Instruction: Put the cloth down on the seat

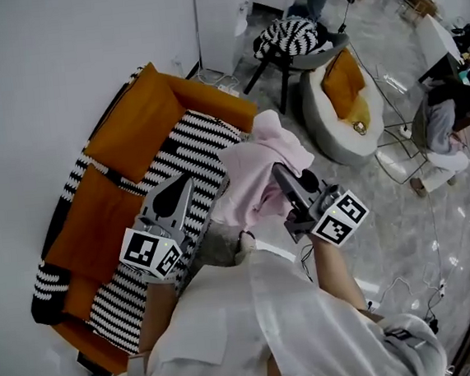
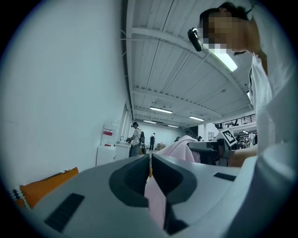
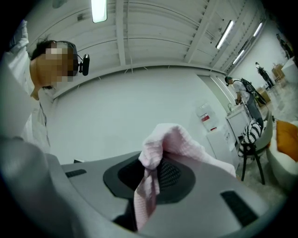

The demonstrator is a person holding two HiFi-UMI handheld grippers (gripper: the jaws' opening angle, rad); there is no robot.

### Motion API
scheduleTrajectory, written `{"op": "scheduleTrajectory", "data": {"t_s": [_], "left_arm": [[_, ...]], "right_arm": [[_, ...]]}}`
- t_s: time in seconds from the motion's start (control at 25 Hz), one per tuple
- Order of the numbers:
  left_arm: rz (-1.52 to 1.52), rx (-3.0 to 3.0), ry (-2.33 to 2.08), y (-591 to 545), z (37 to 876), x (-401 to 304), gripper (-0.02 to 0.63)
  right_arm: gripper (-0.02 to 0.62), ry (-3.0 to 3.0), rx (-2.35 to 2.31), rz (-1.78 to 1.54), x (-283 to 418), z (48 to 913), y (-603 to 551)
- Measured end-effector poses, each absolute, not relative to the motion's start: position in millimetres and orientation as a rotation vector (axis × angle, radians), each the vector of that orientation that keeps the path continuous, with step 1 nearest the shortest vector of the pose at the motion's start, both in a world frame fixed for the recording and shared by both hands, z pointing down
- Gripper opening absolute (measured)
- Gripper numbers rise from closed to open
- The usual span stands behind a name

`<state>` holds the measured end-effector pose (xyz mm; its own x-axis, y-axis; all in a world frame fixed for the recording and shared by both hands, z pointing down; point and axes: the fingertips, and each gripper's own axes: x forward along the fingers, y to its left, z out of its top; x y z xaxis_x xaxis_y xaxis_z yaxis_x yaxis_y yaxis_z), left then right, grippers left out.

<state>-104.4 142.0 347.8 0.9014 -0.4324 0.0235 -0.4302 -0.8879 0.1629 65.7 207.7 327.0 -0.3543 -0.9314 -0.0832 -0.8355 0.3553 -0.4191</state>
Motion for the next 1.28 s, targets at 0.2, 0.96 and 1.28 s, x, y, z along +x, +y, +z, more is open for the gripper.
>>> {"op": "scheduleTrajectory", "data": {"t_s": [0.2,0.96,1.28], "left_arm": [[-0.042,2.882,-0.734,133,344,-78,0.029],[0.024,2.798,-0.865,0,383,-76,0.029],[0.033,2.782,-0.894,-82,394,-90,0.029]], "right_arm": [[0.058,2.400,-1.492,-0.418,86,322,187],[0.060,2.544,-1.399,-0.589,92,367,56],[0.060,2.687,-1.308,-0.597,58,382,-34]]}}
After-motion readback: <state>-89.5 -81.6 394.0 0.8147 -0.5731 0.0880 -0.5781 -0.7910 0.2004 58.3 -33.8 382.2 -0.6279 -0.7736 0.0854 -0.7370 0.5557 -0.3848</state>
